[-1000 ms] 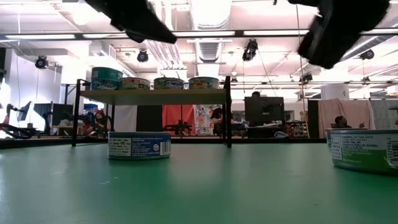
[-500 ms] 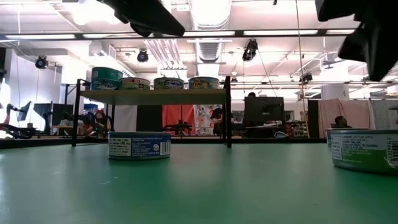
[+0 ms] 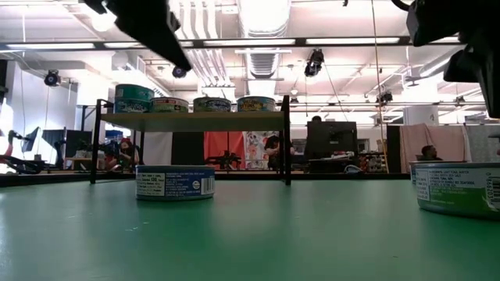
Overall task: Stack canned seafood by type on shelf
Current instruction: Stack the white tuna can on top of the white tuna can on the shelf
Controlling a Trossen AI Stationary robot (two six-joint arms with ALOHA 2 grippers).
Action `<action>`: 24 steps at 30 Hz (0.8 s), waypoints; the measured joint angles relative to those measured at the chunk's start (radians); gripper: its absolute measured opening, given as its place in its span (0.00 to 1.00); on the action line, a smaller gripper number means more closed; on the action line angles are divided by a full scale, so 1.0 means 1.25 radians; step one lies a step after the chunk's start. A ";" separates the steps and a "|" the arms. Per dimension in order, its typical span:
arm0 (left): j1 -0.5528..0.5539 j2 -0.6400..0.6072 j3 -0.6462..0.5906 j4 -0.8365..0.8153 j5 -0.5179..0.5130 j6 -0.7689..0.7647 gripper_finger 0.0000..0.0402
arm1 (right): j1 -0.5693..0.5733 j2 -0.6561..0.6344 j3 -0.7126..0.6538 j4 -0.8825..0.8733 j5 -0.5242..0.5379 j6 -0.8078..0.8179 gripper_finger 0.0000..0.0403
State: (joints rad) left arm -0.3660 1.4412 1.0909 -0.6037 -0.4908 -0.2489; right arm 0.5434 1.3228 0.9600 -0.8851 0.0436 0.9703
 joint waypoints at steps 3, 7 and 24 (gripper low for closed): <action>-0.002 0.000 0.015 -0.077 0.000 -0.061 0.00 | 0.000 0.001 0.000 0.007 0.003 -0.007 0.02; -0.007 0.000 0.015 -0.098 0.000 -0.090 0.00 | 0.005 0.001 0.000 0.063 0.002 -0.068 0.02; -0.031 -0.001 0.155 -0.421 -0.053 -0.229 0.00 | 0.023 0.125 0.000 0.235 -0.013 -0.194 0.02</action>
State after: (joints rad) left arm -0.4050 1.4399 1.2845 -1.1303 -0.5575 -0.5345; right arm 0.5726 1.4792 0.9600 -0.5914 0.0269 0.7273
